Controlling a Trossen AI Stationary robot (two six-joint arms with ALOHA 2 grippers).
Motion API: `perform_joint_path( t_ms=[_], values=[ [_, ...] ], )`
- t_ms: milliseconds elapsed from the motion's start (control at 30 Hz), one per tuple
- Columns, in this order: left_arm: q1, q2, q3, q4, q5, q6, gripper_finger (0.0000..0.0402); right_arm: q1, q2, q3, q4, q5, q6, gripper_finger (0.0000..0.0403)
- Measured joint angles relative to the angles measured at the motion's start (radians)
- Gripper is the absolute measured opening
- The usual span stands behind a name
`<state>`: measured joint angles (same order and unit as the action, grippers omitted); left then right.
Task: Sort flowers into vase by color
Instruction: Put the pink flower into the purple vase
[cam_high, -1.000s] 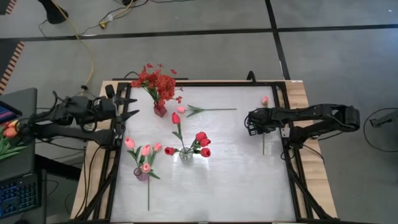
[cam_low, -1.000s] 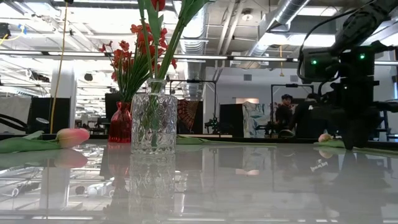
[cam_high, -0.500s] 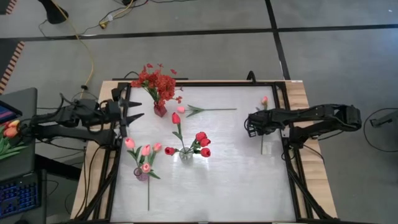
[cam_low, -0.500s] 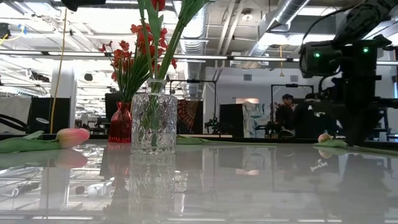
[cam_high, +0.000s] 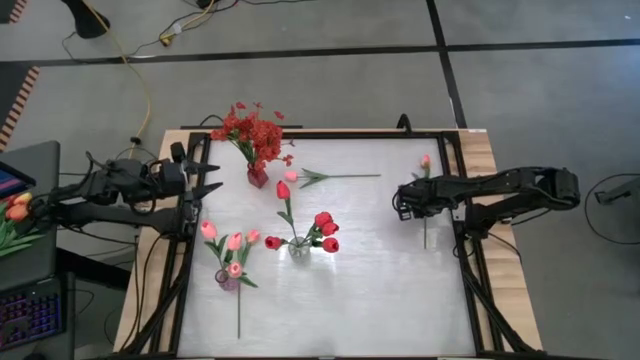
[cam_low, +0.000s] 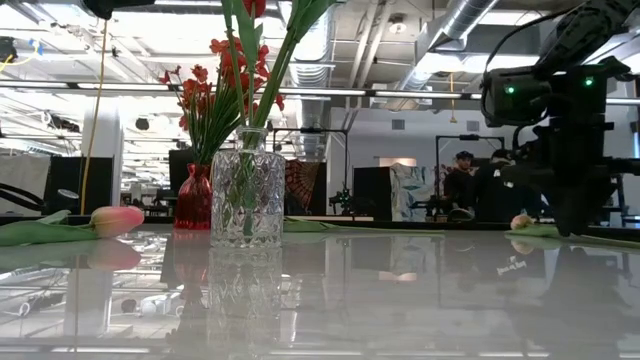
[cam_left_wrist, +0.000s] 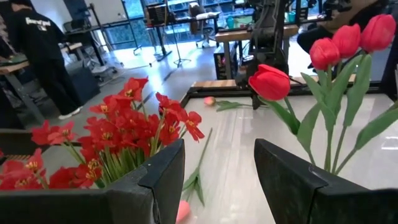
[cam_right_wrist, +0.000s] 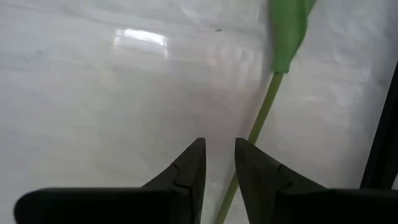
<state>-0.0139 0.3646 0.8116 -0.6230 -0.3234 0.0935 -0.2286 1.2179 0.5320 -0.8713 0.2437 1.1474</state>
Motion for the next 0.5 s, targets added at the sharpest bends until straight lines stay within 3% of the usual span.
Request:
perform_joint_path(
  t_ms=[300, 500],
  values=[
    [0.000, -0.005, 0.000, 0.010, 0.041, 0.001, 0.0182, 0.035, 0.000, 0.000, -0.038, 0.013, 0.004, 0.0120],
    [0.000, -0.005, 0.000, 0.013, 0.050, 0.001, 0.0182, 0.012, 0.000, 0.000, -0.067, 0.029, 0.007, 0.0173]
  ],
)
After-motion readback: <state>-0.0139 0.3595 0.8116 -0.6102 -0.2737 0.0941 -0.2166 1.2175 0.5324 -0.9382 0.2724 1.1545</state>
